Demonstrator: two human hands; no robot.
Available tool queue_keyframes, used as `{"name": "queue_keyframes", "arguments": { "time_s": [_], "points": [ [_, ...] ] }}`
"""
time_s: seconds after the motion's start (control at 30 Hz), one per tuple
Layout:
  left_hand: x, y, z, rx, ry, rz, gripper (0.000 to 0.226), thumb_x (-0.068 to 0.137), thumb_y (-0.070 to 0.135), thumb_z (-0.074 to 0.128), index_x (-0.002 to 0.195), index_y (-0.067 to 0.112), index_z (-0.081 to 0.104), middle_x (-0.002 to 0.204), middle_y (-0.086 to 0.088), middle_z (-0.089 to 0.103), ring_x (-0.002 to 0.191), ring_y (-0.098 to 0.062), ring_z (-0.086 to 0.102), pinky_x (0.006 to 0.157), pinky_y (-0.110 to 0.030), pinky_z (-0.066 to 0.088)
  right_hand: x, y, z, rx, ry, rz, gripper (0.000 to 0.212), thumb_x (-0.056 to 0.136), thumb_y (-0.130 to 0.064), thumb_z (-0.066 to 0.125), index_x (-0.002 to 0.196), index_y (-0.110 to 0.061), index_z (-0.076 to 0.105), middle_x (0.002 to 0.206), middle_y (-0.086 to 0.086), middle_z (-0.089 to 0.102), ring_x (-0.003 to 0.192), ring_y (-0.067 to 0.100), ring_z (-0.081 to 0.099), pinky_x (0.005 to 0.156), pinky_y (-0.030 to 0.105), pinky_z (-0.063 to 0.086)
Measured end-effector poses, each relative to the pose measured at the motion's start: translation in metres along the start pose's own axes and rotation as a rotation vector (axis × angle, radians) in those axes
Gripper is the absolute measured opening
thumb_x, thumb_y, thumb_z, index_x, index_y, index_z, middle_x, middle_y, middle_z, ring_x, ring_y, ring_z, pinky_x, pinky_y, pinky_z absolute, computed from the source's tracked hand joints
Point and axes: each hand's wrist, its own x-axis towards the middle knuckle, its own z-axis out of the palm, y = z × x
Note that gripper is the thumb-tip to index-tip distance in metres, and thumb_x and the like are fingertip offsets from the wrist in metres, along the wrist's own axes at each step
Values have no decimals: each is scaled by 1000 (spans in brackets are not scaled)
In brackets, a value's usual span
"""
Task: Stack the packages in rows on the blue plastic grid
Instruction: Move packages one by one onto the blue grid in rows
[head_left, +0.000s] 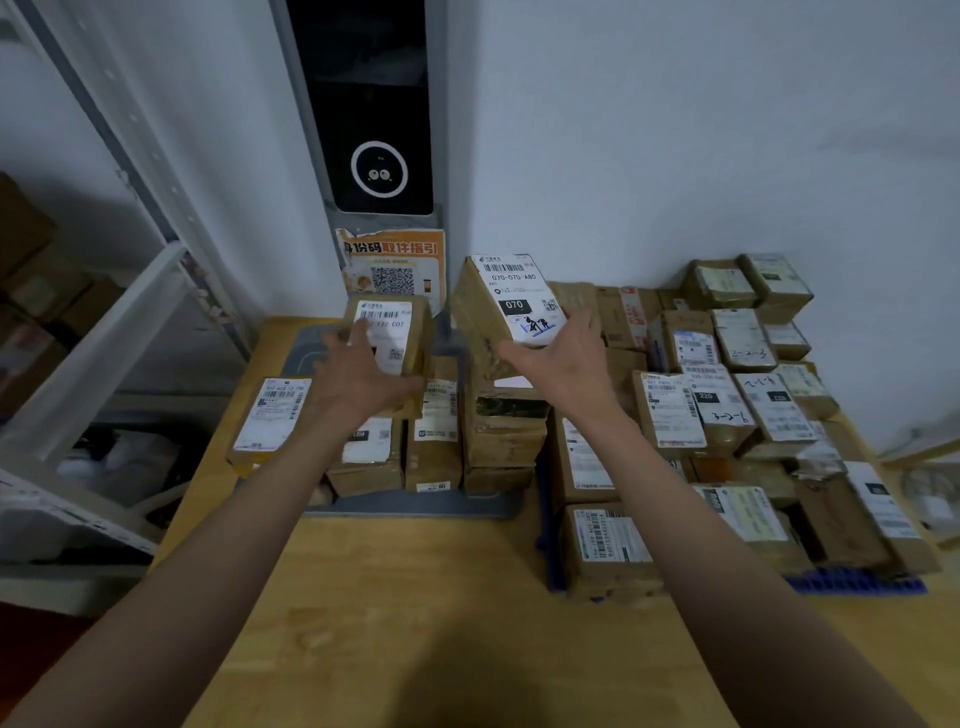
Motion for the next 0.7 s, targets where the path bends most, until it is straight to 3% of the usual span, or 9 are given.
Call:
{"name": "queue_keyframes", "arguments": {
  "time_s": [0.13, 0.33, 0.43, 0.7],
  "points": [
    [-7, 33, -22, 9, 43, 106, 109, 59, 71, 74, 146, 28, 22, 138, -12, 28, 122, -42, 43, 99, -51, 45, -4, 3, -25, 16, 55, 3, 86, 65, -49, 76, 130, -10, 37, 122, 2, 41, 120, 21, 41, 97, 48, 46],
    [-18, 89, -23, 14, 56, 216, 111, 55, 77, 70, 145, 36, 21, 148, -10, 24, 130, -43, 36, 100, -56, 40, -13, 23, -68, 53, 114, 22, 94, 60, -51, 72, 135, -9, 33, 123, 1, 38, 123, 20, 37, 103, 48, 42],
    [-21, 121, -24, -7, 60, 244, 111, 55, 75, 70, 146, 35, 22, 151, -10, 23, 132, -43, 36, 101, -56, 38, -16, 40, -92, 56, 140, 52, 100, 63, -50, 73, 141, -8, 28, 133, 4, 37, 129, 23, 37, 104, 50, 42],
    [-36, 207, 3, 7, 53, 324, 104, 60, 69, 72, 145, 32, 24, 148, -12, 23, 132, -42, 35, 99, -52, 41, -8, 96, -157, 35, 192, 114, 98, 60, -52, 68, 139, -8, 31, 125, 2, 37, 122, 24, 42, 96, 45, 47]
  ]
}}
